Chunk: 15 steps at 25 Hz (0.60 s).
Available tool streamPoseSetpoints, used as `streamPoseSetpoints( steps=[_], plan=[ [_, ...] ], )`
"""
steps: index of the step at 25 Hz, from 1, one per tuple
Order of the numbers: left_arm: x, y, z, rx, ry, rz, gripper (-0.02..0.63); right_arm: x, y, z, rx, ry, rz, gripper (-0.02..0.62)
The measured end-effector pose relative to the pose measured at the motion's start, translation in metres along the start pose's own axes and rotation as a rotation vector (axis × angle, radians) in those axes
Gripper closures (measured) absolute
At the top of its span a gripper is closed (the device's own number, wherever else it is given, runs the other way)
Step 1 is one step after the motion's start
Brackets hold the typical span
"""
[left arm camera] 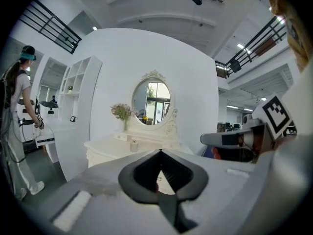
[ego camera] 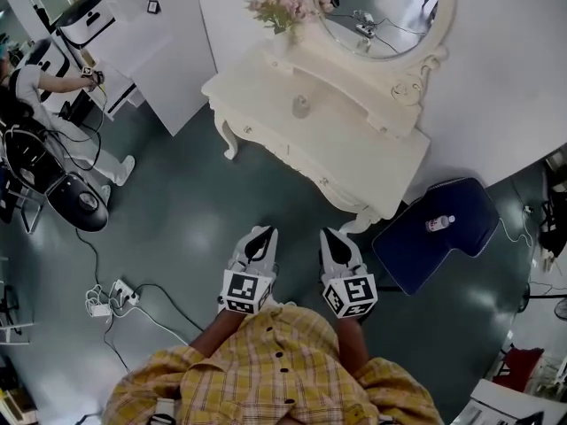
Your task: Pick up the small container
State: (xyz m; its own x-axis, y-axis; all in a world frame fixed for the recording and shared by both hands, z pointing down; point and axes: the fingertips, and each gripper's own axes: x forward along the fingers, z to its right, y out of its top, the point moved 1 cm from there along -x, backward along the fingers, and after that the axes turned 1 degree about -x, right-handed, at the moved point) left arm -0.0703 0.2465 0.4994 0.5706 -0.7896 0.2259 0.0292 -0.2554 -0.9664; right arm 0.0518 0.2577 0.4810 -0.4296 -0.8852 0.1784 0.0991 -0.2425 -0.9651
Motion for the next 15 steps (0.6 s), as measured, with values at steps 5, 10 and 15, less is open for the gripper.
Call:
streamPoseSetpoints(
  steps=[5,10,15],
  plan=[
    [0.054,0.03,-0.035,0.007,-0.024,0.006,0.606,0.056,0.031,0.028,-0.004,-0.025,0.015,0.592],
    [0.105,0.061,-0.078,0.013,-0.057,0.005,0.606,0.116,0.061,0.048,-0.001,-0.059,0.031,0.592],
    [0.152,0.08,-0.114,0.032,-0.109,-0.014,0.606,0.167,0.077,0.064,0.013,-0.106,0.028,0.592]
  ],
)
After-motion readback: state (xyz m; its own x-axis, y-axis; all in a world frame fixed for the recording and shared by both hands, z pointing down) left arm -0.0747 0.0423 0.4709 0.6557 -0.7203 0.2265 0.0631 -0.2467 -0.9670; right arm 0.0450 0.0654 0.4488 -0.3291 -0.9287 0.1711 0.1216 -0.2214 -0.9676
